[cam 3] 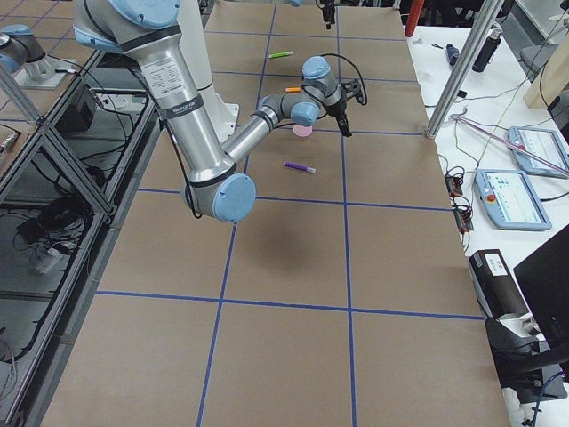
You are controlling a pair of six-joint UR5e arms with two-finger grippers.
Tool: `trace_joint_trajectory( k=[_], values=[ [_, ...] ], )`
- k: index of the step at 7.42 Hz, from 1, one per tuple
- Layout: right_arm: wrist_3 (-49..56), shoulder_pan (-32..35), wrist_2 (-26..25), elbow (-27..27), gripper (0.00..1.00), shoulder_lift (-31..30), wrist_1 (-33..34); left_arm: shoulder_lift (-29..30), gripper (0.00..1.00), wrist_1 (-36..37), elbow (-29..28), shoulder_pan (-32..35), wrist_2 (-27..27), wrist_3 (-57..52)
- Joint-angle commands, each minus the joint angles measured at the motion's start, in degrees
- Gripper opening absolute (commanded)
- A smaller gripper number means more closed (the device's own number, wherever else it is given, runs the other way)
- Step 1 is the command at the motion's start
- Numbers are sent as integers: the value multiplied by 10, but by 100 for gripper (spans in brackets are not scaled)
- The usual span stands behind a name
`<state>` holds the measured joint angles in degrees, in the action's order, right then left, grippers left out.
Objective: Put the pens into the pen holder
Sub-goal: 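Raise the right gripper away while the left gripper moves toward the orange marker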
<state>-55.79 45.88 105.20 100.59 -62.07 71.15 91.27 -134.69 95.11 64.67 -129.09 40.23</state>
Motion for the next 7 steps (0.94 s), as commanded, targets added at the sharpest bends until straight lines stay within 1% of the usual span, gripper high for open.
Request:
trace_joint_trajectory(
  k=[1,2,3,4,5,6,7],
  values=[
    [102,101,125,-17,100,-18,63,38,100,24,18,-122,93,138],
    [195,137,156,-21,100,-40,88,72,100,61,18,-158,111,166],
    [225,166,180,-22,100,-68,89,79,100,75,20,-190,148,190],
    [247,195,186,-27,100,-87,88,98,100,112,24,-218,174,211],
    [299,214,203,-31,100,-109,88,118,100,193,53,-240,197,230],
    [333,227,216,-31,100,-134,86,145,100,301,89,-263,218,241],
    [335,236,225,-31,100,-154,82,170,99,366,96,-284,232,263]
  ],
)
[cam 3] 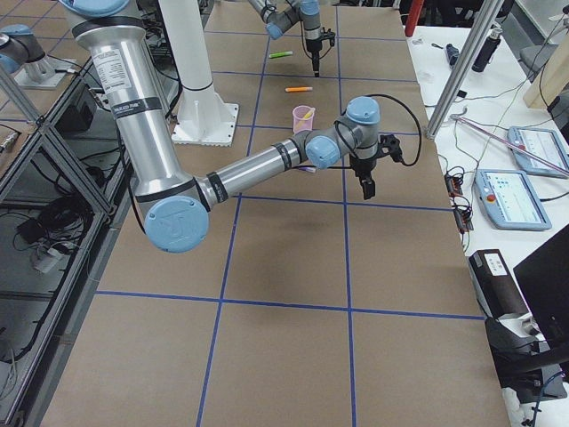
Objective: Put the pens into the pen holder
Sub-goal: 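Lower the left gripper onto the orange marker and close on it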
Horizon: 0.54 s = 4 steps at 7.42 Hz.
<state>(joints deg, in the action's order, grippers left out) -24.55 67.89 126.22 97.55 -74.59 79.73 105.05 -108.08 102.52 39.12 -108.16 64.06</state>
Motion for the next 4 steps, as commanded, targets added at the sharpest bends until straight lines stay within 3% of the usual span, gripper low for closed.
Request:
trace_joint_trajectory(
  k=[1,3,4],
  values=[
    [22,21,17,-1,100,-36,-4,38,98,103,18,-51,22,51],
    [15,23,14,1,100,-38,-4,44,96,103,14,-78,33,59],
    [15,23,13,1,100,-38,-4,46,85,102,8,-89,35,59]
  ],
)
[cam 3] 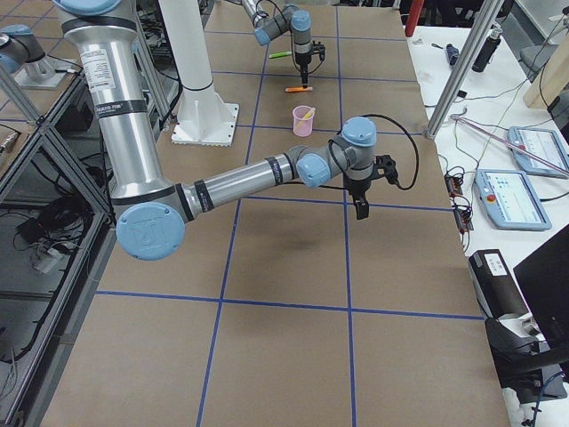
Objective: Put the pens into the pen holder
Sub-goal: 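Lower the left gripper onto the orange marker and close on it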
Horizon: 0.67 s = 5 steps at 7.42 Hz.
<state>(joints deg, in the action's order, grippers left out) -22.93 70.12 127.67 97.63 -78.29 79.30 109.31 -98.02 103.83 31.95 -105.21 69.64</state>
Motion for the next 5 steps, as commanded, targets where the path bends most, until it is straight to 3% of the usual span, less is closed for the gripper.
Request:
trace_joint_trajectory(
  k=[1,3,5],
  values=[
    [-2,1,-1,0,100,0,0,4,75,0,-9,-17,4,2],
    [-2,1,-2,0,100,2,0,5,52,-1,-21,-17,4,-3],
    [-4,1,-2,0,100,3,0,4,44,-2,-22,-17,4,-4]
  ],
)
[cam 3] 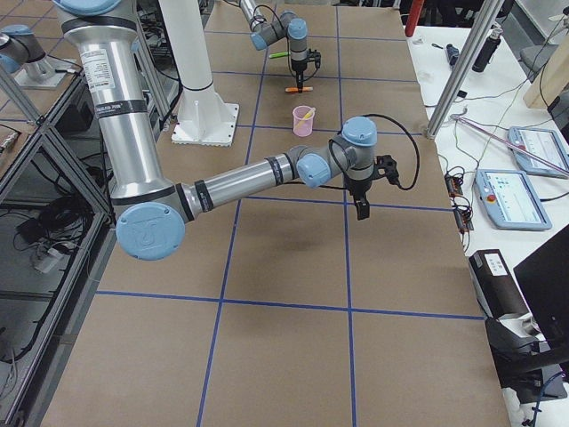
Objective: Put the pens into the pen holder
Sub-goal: 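Lower the left gripper onto the orange marker and close on it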
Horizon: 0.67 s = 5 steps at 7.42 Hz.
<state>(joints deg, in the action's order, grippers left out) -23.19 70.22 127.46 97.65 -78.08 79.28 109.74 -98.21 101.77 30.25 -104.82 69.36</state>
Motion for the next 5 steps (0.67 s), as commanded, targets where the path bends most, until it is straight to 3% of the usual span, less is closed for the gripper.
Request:
trace_joint_trajectory(
  k=[1,3,5],
  values=[
    [0,0,0,0,100,1,0,0,39,-1,-3,0,0,-1],
    [0,0,0,0,100,1,0,-1,39,-1,-2,1,0,-4],
    [0,0,0,0,100,2,0,-1,28,-1,-3,1,0,-5]
  ],
)
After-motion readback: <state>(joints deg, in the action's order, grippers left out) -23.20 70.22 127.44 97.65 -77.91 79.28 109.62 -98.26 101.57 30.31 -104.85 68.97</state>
